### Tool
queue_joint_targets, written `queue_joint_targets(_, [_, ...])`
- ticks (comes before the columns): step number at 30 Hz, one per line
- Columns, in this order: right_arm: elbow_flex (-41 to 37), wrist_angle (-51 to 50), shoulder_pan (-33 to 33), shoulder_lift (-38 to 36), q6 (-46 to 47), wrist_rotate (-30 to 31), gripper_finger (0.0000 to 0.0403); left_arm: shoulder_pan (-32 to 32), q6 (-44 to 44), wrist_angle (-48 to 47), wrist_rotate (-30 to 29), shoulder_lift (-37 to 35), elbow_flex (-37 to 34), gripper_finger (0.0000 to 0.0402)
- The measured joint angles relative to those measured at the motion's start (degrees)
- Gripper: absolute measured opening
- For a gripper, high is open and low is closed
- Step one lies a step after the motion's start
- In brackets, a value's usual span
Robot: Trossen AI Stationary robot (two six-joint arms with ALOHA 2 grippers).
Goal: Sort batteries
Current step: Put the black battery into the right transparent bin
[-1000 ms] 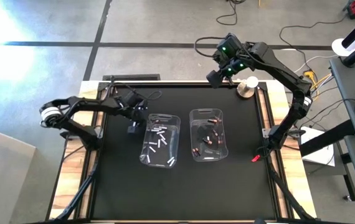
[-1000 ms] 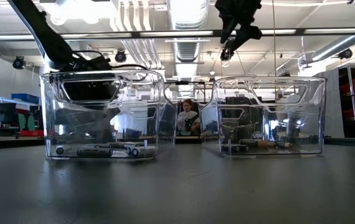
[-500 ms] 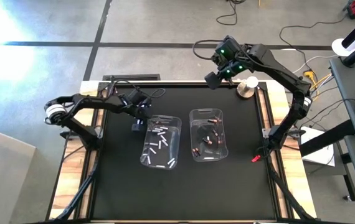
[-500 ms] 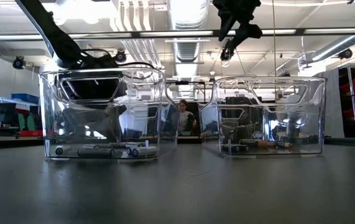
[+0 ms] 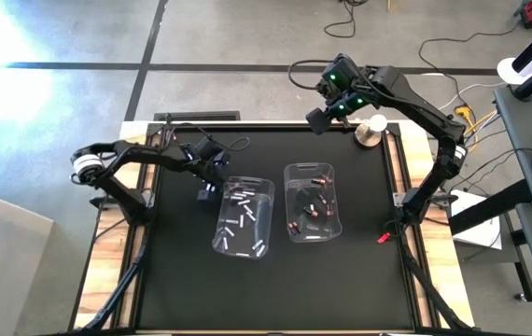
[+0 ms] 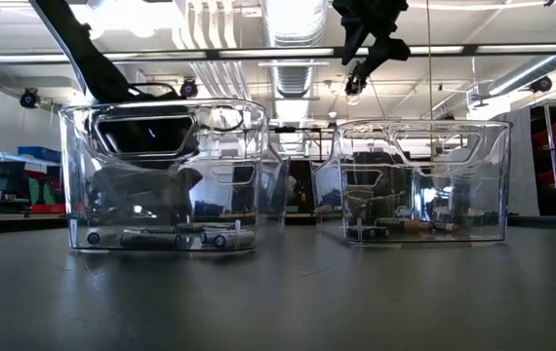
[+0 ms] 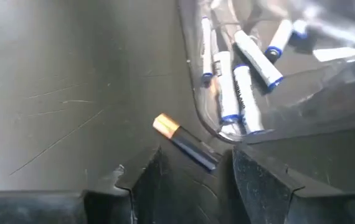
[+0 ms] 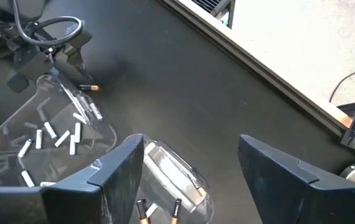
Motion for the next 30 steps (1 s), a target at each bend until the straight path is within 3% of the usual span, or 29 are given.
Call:
queue_joint_targets(9, [0.0,0.0,0.0,0.0,0.0,0.0,0.0240,-0.2,-8.3,4.3,-1.2,3.5,0.1,0.0173])
queue_joint_targets(21, [0.0,0.0,0.0,0.0,0.0,0.0,0.0256,0.4,-14.2,5.6,-4.4,4.2,0.8,0.0167])
queue_joint_targets(26, [0.0,0.0,0.0,0.0,0.0,0.0,0.0251,0.3,-15.6,6.2,-7.5,4.2,0.5,0.0140])
queue_joint_targets(30, [0.0,0.0,0.0,0.0,0.0,0.0,0.0243,0.4,-15.6,6.6,-8.7,4.2,0.3,0.0092])
